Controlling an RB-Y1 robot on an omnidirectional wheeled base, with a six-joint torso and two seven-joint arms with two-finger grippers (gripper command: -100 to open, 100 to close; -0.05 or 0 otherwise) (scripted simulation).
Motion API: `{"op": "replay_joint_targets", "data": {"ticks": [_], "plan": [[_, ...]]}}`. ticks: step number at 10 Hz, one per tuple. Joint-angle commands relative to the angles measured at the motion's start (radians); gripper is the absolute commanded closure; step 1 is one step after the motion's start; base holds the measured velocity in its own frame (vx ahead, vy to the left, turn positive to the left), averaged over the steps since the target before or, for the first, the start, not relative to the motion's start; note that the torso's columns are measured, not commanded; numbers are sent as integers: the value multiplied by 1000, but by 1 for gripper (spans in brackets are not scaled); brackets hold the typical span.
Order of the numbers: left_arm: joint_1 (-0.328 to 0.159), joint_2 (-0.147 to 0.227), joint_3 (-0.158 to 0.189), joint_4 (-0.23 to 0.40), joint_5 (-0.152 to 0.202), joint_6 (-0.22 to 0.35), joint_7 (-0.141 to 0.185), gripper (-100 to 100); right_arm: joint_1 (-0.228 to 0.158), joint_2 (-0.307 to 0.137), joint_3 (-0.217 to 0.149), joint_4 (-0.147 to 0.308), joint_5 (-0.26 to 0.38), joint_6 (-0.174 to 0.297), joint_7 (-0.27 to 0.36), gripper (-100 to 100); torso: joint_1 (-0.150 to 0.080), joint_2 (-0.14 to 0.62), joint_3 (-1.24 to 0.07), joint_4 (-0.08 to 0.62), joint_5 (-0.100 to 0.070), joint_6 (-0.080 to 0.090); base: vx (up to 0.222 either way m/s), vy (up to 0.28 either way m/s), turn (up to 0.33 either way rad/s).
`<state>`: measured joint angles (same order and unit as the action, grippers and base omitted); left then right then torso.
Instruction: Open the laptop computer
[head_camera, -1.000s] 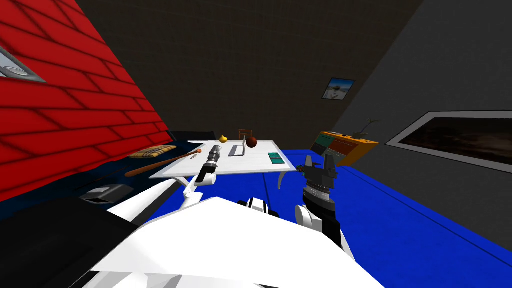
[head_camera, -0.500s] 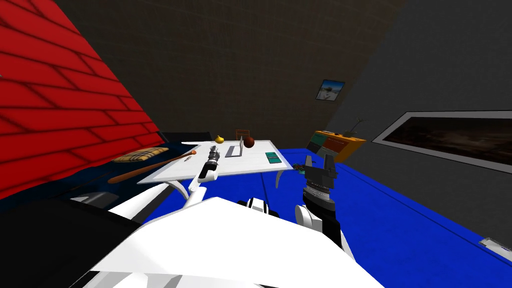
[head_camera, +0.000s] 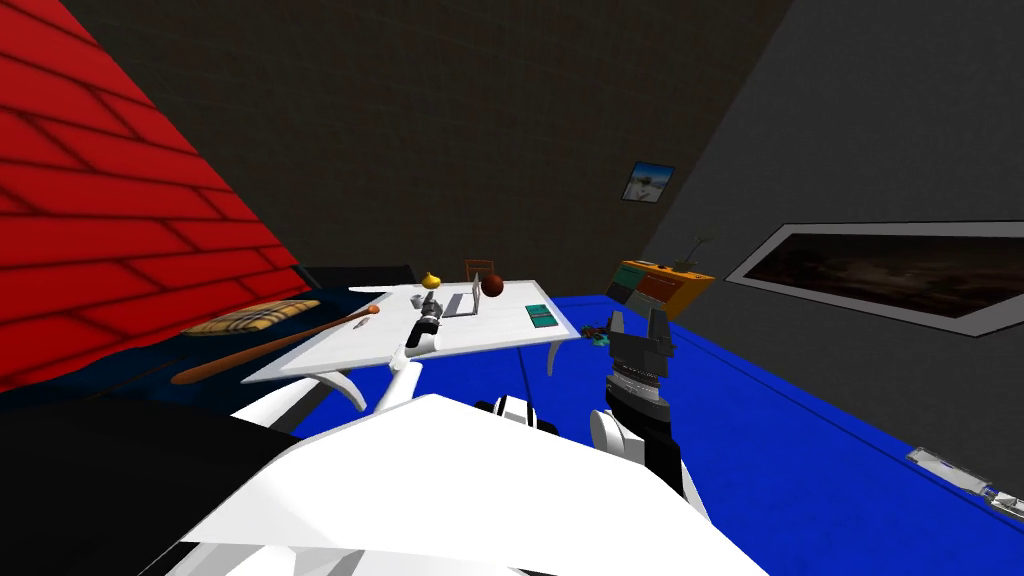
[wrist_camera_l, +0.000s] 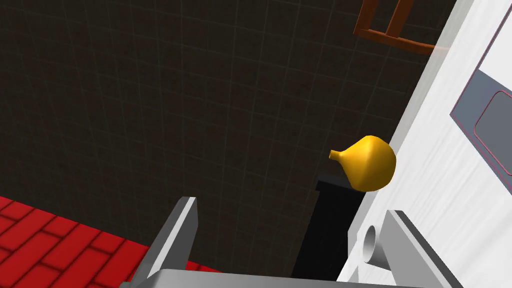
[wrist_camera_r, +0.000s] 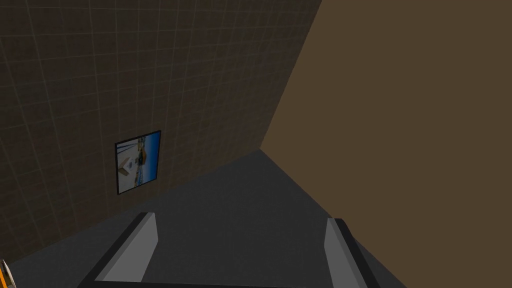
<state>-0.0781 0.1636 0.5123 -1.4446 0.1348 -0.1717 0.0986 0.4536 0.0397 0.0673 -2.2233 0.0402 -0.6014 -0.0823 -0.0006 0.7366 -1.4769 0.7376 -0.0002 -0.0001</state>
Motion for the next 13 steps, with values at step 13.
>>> {"op": "replay_joint_targets", "data": {"ticks": [13], "plan": [[-287, -90, 110, 303, 90, 68, 56, -100, 0, 0, 0, 0, 0, 0, 0, 0, 1, 4, 2, 1, 0, 0, 71, -4, -58]]}}
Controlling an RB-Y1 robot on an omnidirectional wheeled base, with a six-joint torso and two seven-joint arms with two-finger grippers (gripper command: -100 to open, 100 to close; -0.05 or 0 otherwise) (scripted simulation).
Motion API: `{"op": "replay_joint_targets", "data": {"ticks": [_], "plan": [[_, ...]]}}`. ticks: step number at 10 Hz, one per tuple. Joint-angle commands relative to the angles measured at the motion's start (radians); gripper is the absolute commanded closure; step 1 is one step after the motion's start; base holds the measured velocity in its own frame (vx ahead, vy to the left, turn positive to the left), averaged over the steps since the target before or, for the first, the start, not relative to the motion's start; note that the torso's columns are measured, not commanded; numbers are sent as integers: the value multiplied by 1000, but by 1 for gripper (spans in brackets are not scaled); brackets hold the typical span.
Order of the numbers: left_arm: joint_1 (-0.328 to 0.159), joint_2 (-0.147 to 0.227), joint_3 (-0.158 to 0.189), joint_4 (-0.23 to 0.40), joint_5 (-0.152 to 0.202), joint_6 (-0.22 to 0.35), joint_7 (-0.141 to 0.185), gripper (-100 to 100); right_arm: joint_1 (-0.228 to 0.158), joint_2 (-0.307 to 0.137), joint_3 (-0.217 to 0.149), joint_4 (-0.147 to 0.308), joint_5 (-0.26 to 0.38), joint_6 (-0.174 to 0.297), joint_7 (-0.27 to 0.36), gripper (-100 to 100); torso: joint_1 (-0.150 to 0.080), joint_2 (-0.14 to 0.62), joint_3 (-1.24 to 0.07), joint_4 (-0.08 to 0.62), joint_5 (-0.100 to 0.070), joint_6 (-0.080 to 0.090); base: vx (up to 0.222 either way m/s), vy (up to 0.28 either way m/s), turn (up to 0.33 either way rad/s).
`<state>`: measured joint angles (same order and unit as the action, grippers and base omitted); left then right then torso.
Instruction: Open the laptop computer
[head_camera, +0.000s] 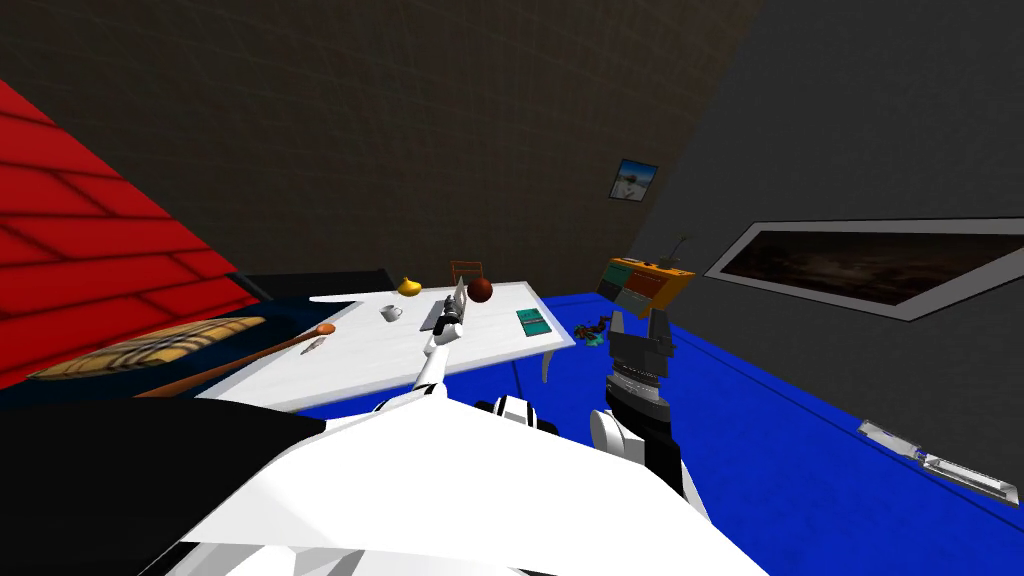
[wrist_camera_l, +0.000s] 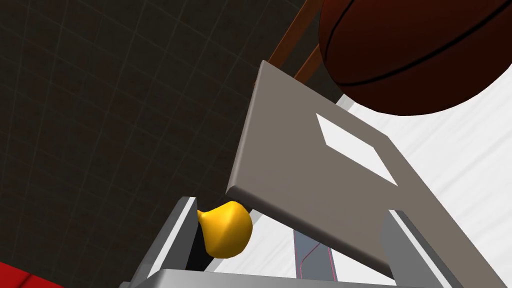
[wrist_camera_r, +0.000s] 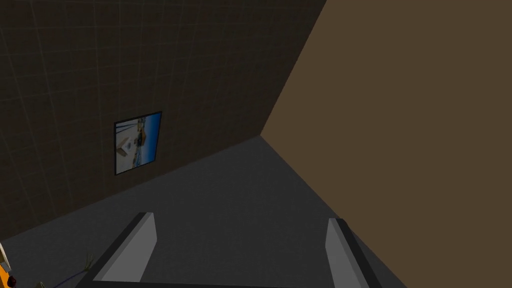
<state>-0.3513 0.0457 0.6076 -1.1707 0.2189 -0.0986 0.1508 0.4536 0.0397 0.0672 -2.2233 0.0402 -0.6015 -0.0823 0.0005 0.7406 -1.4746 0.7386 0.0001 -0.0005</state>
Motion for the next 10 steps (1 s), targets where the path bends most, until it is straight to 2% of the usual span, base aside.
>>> {"op": "replay_joint_targets", "data": {"ticks": [1, 3, 4, 5, 7, 8, 9, 10], "plan": [[-27, 55, 29, 59, 11, -10, 8, -100, 0, 0, 0, 0, 0, 0, 0, 0, -1, 1, 1, 1, 0, 1, 2, -4, -195], [-45, 92, 49, 98, 19, -16, 14, -100, 0, 0, 0, 0, 0, 0, 0, 0, -1, -1, 0, 0, 0, 0, -5, -5, -117], [-44, 79, 45, 87, 15, -12, 9, -100, 0, 0, 0, 0, 0, 0, 0, 0, -1, -2, -1, -1, 0, 0, -3, -2, -23], [-27, 55, 29, 59, 11, -10, 8, 100, 0, 0, 0, 0, 0, 0, 0, 0, 0, -3, -2, -1, 0, 0, -1, 3, 168], [-4, 9, 5, 10, 2, -2, 1, 100, 0, 0, 0, 0, 0, 0, 0, 0, 0, -2, -1, -2, 0, -2, 8, 7, 157], [-19, 17, 18, 16, 2, -1, 0, 100, 0, 0, 0, 0, 0, 0, 0, 0, -1, -1, -1, -2, 1, -1, 4, 1, 30], [-26, 23, 33, 28, 39, -6, 37, 100, 0, 0, 0, 0, 0, 0, 0, 0, 0, -2, -1, -2, 0, 0, -34, 74, -159], [-30, 28, 41, 36, 58, -8, 56, 100, 0, 0, 0, 0, 0, 0, 0, 0, 5, -3, -1, -1, 2, 1, -59, 133, -201]]}}
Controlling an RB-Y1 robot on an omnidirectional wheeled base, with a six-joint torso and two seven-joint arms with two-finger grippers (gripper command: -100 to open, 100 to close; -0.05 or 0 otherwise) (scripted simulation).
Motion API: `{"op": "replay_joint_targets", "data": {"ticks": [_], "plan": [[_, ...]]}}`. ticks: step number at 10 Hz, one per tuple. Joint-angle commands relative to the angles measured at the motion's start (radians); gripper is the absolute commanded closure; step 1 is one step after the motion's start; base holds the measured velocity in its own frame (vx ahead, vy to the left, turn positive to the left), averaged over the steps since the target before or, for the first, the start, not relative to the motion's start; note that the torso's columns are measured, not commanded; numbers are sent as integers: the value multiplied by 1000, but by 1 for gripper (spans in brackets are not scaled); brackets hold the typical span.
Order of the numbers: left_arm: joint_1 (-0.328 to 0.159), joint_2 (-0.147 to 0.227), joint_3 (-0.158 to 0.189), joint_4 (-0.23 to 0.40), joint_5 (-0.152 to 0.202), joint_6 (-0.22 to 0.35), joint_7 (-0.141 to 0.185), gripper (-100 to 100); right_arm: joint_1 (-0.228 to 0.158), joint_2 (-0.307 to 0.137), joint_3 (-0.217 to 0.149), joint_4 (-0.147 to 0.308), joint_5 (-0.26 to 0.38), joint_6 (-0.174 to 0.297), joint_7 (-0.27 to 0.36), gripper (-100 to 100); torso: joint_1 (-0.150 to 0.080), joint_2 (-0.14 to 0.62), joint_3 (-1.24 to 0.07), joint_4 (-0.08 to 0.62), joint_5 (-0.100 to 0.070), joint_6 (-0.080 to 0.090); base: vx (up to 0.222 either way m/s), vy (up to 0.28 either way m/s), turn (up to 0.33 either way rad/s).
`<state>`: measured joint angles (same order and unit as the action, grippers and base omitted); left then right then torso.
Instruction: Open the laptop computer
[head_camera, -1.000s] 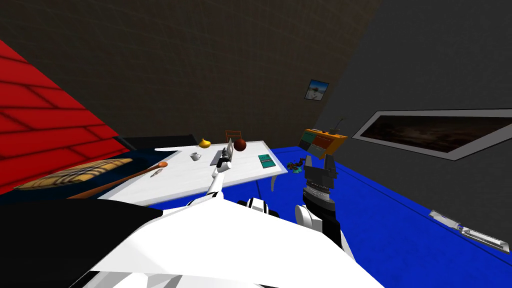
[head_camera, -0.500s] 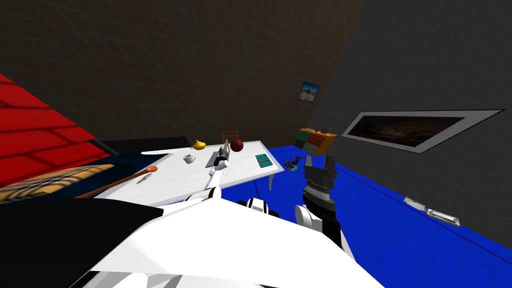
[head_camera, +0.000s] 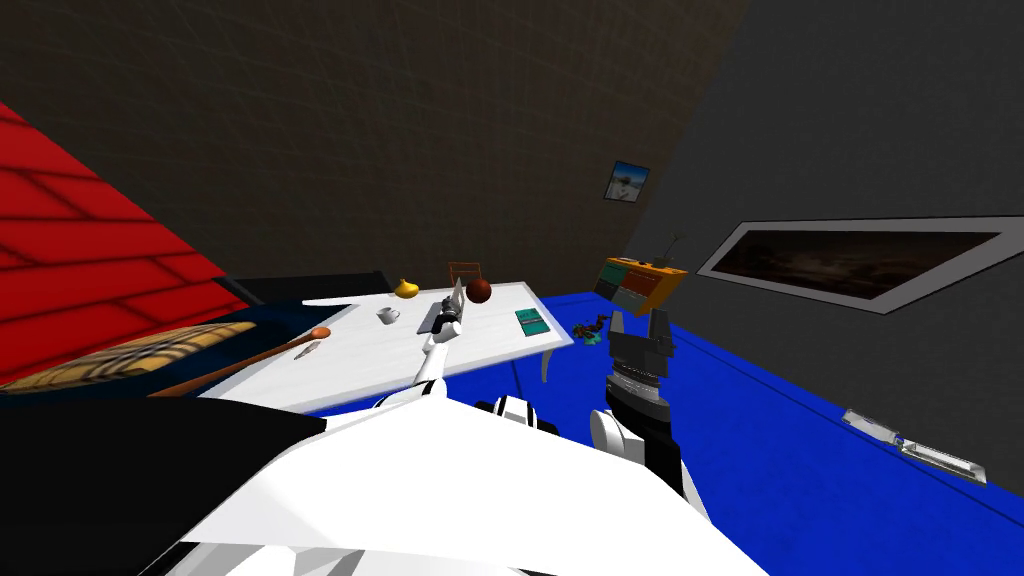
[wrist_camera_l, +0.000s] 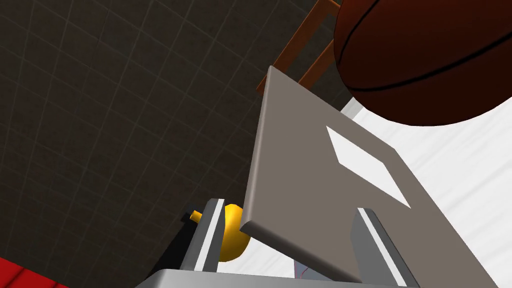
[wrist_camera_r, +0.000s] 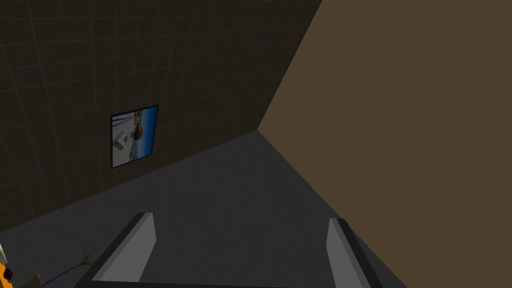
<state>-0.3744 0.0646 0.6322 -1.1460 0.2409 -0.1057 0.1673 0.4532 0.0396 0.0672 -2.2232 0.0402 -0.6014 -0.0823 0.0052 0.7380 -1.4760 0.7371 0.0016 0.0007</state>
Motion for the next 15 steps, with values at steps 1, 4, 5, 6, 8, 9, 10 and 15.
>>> {"op": "replay_joint_targets", "data": {"ticks": [1, 4, 5, 6, 8, 9, 10, 15], "plan": [[-10, 14, 24, 19, 54, -4, 59, 100, 0, 0, 0, 0, 0, 0, 0, 0, 3, -1, 0, 0, 1, -2, -75, 111, -129], [-22, 29, 48, 42, 111, -11, 118, 100, 0, 0, 0, 0, 0, 0, 0, 0, 2, -3, -2, -2, 2, -5, -95, 91, -101], [-25, 34, 56, 50, 130, -13, 137, 100, 0, 0, 0, 0, 0, 0, 0, 0, 2, -4, -2, -2, 2, -5, -75, 92, -104], [-29, 39, 64, 58, 148, -16, 156, 100, 0, 0, 0, 0, 0, 0, 0, 0, 2, -5, -3, -3, 2, -4, -65, 90, -96], [-29, 39, 63, 53, 156, -16, 163, 100, 0, 0, 0, 0, 0, 0, 0, 0, 2, -6, -4, -3, 2, -2, -47, 61, -65], [-13, 46, 80, 70, 200, -51, 218, 100, 0, 0, 0, 0, 0, 0, 0, 0, -2, -8, -5, -3, 1, -1, -63, 92, -274], [-4, 48, 87, 78, 222, -69, 242, 100, 0, 0, 0, 0, 0, 0, 0, 0, 0, -7, -4, -5, 3, 3, -99, 150, -352], [33, 59, 117, 112, 306, -137, 342, 100, 0, 0, 0, 0, 0, 0, 0, 0, 2, -13, -7, -9, 6, -2, -81, 101, -183]]}}
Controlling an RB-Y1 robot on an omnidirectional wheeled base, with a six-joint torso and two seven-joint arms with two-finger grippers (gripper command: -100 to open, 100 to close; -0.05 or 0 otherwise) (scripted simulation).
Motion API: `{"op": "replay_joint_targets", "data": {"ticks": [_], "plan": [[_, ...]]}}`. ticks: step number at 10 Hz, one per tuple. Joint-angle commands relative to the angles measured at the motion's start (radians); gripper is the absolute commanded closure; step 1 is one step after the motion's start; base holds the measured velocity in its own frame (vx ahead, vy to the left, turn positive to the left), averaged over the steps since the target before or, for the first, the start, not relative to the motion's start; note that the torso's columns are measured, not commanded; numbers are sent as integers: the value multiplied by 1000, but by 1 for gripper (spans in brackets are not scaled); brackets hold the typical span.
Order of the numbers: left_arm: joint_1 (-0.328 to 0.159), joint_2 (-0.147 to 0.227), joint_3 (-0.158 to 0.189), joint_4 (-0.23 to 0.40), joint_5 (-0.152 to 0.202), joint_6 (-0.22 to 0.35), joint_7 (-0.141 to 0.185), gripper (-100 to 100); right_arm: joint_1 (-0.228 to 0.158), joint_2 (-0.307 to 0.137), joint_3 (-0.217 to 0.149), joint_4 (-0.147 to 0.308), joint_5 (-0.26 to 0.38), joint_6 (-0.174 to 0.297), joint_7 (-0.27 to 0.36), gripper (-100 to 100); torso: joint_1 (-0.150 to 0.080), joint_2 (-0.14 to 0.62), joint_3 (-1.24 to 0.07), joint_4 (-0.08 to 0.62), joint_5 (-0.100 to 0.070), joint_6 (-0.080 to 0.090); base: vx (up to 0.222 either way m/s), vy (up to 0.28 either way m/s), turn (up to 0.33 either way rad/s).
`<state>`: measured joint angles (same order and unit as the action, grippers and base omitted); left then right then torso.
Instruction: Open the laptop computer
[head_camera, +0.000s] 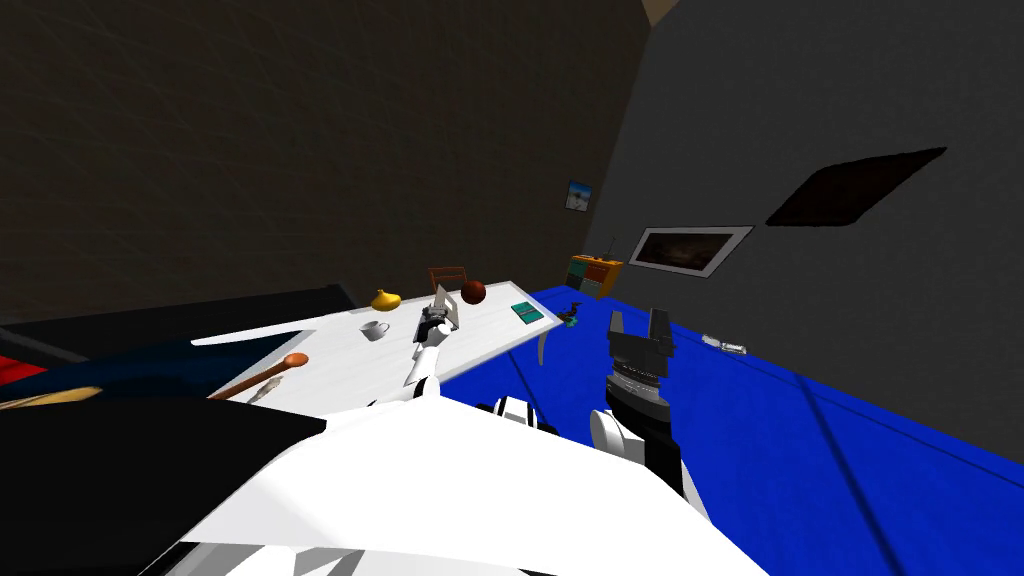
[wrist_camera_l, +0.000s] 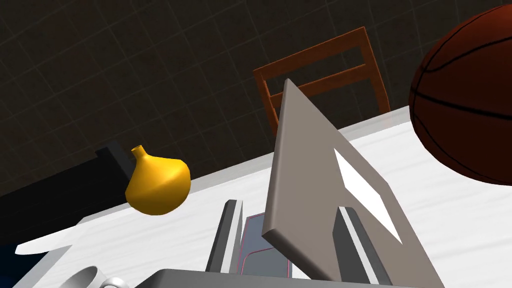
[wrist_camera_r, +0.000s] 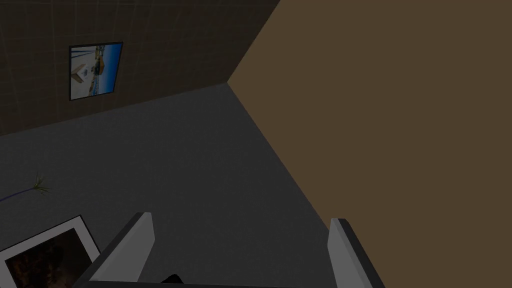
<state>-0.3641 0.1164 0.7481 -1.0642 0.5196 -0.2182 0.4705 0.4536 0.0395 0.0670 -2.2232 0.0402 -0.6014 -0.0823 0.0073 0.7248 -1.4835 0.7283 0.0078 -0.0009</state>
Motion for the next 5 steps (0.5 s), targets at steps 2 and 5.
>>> {"op": "replay_joint_targets", "data": {"ticks": [2, 5], "plan": [[41, 13, 17, 48, 69, -59, 88, 100, 0, 0, 0, 0, 0, 0, 0, 0, 5, 0, 0, -1, 3, 2, -77, 73, -217], [60, 27, -16, 50, 126, -112, 130, 100, 0, 0, 0, 0, 0, 0, 0, 0, 3, -2, -1, 1, 0, 3, -69, 76, -104]]}}
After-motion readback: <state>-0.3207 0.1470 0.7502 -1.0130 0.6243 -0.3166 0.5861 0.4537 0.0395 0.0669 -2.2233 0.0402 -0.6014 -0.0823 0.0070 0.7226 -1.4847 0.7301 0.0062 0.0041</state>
